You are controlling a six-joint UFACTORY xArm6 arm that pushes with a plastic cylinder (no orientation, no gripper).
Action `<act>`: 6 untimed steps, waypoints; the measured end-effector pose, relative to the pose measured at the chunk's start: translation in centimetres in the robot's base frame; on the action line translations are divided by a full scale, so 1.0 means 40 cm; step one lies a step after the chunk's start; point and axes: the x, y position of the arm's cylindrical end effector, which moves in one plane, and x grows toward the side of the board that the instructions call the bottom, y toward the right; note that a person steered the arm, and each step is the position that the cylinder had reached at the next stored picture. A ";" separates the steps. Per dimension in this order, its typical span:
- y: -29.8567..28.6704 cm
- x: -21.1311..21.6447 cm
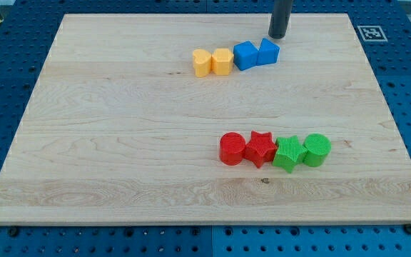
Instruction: Place your arm below the triangle
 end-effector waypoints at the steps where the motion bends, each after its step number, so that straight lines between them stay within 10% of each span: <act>1: 0.000 0.000; 6: -0.008 0.323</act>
